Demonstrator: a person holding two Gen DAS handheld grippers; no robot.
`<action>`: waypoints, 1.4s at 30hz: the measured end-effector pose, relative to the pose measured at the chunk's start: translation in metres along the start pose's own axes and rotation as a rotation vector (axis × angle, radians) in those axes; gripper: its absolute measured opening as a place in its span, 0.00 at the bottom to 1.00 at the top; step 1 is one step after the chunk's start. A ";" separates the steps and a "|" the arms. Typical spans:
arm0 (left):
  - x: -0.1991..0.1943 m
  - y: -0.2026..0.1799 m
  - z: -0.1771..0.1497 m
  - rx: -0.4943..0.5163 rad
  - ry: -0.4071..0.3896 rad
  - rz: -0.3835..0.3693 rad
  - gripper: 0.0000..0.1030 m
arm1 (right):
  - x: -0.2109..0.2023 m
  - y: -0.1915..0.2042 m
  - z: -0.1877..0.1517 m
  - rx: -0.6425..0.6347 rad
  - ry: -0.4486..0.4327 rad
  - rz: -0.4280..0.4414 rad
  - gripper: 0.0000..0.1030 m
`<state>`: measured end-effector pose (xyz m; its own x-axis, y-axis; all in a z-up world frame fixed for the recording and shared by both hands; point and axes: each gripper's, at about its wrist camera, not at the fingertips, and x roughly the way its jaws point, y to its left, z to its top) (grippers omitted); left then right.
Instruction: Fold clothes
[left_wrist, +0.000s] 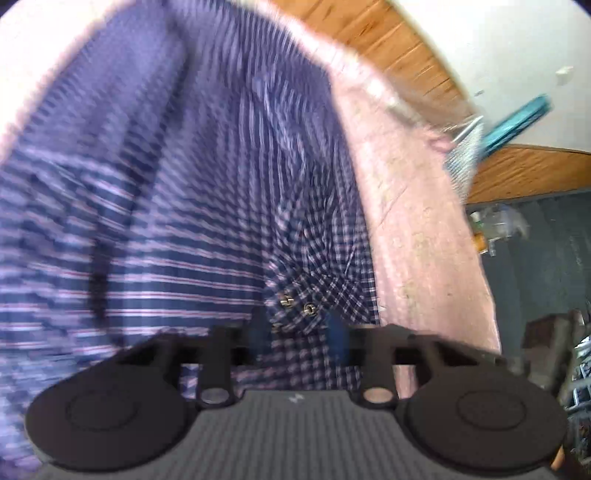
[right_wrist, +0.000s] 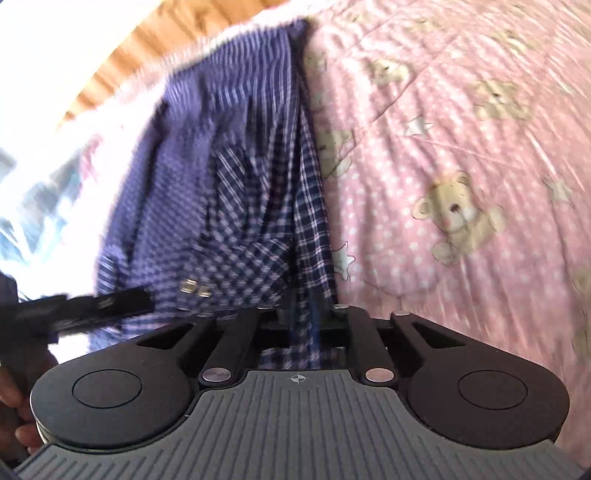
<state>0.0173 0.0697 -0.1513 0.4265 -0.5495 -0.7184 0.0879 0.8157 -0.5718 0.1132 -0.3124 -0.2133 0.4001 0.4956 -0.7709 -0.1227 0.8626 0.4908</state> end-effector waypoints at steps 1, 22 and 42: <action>-0.023 0.012 -0.004 0.010 -0.030 0.035 0.57 | -0.009 -0.006 -0.007 0.023 -0.004 0.020 0.30; -0.079 0.139 -0.059 -0.236 0.035 0.045 0.23 | -0.033 0.007 -0.076 0.005 0.039 0.048 0.10; -0.085 0.128 0.062 -0.474 -0.085 -0.245 0.03 | -0.032 0.013 0.066 0.025 0.063 0.203 0.01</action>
<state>0.0486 0.2316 -0.1386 0.5174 -0.6810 -0.5182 -0.2137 0.4836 -0.8488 0.1589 -0.3234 -0.1556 0.3115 0.6651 -0.6787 -0.1720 0.7419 0.6481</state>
